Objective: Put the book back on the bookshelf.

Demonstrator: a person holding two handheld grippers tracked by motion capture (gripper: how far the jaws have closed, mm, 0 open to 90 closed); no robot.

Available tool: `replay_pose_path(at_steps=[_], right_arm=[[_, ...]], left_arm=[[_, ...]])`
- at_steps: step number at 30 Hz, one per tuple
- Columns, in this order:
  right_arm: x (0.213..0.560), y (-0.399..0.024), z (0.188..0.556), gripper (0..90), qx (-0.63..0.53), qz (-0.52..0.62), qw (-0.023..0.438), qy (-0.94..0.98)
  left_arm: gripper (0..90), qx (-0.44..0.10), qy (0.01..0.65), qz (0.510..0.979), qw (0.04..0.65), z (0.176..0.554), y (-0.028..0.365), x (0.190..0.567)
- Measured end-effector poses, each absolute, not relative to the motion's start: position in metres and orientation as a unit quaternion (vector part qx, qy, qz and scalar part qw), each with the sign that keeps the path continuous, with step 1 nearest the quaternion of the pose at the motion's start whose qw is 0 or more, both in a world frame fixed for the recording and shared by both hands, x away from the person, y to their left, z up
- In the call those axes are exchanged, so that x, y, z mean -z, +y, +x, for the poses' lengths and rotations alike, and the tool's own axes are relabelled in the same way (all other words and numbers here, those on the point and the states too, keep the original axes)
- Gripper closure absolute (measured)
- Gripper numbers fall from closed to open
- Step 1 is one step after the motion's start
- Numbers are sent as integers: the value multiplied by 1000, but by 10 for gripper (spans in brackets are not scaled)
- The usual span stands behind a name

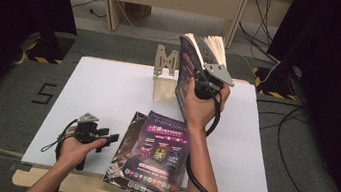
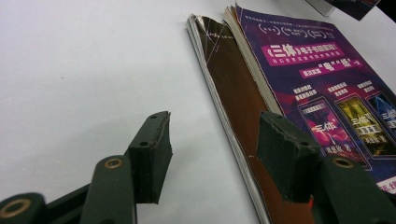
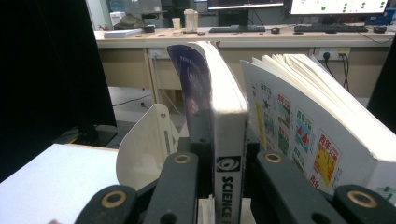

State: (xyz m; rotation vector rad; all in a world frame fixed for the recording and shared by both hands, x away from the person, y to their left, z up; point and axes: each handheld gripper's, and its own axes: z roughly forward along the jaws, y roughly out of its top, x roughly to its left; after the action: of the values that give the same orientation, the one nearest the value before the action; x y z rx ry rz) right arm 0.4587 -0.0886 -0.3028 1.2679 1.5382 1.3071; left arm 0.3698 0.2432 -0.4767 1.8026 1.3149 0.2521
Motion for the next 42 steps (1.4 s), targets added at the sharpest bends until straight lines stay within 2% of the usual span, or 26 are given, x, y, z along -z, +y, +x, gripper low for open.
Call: replay_pose_path(at_steps=[42], right_arm=[[301,-79,501,831,-505,508,380,585]], left_arm=[[439,-99,530,721,435,370,245,478]])
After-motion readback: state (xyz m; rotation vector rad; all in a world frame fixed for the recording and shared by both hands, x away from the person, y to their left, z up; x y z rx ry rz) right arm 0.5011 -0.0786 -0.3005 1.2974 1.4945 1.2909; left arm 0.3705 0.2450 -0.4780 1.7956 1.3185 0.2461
